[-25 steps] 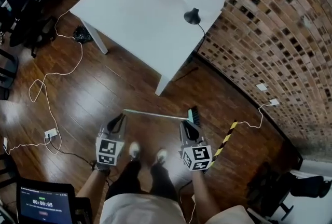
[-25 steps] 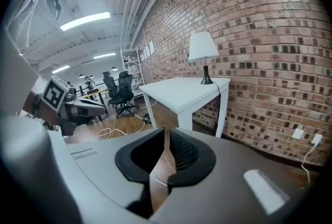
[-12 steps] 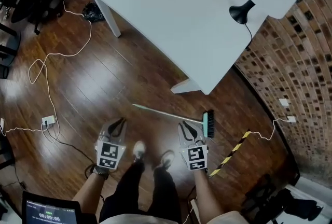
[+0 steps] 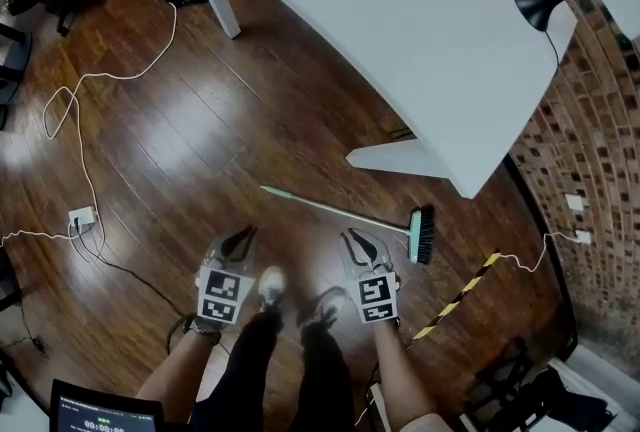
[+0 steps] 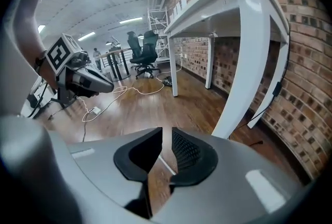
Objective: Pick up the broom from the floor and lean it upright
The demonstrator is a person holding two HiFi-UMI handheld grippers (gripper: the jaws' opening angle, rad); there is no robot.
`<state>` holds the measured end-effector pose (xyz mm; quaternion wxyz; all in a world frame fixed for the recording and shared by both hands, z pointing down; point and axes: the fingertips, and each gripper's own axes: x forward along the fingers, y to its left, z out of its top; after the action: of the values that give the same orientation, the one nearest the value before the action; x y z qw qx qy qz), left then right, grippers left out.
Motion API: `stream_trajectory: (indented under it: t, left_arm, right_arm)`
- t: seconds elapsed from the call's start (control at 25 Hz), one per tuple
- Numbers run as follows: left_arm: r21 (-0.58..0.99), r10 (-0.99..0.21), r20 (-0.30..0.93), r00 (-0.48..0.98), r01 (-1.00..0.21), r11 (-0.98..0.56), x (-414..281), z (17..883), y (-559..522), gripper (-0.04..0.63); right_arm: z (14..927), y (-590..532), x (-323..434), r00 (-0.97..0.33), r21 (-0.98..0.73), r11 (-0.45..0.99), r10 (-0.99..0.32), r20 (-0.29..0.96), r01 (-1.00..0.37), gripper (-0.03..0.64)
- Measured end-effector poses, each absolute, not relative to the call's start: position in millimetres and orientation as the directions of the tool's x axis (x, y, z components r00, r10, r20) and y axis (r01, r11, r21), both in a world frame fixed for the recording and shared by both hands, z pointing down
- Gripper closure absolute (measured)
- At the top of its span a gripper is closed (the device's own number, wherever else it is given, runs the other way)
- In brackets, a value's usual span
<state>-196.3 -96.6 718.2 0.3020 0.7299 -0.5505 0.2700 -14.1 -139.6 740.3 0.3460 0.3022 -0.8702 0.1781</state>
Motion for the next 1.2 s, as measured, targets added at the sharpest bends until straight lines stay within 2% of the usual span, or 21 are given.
stream_trajectory:
  t: [0.4,0.92,1.2]
  left_arm:
    - [0.165,-0.612,0.758,0.226,-0.974,-0.155,-204,841,-83,0.572]
    - [0.181,-0.569,0.786,0.241,-0.970,-0.160,-202,969,-20,0.572]
    - [0.176,-0.558,0.809,0.182,-0.982,-0.066,-230,1013,13,0.572]
  right_arm:
    - [864,-146,-10,-0.555,-0.028,0.800,-0.391,0.735,-0.600,0.546]
    - [1097,-107,-12,-0.424,-0.035,0.925,-0.140,0.895,-0.378,0.545]
    - [1171,-115,-20,-0.364,0.002,0.941,-0.133,0.922,-0.339,0.545]
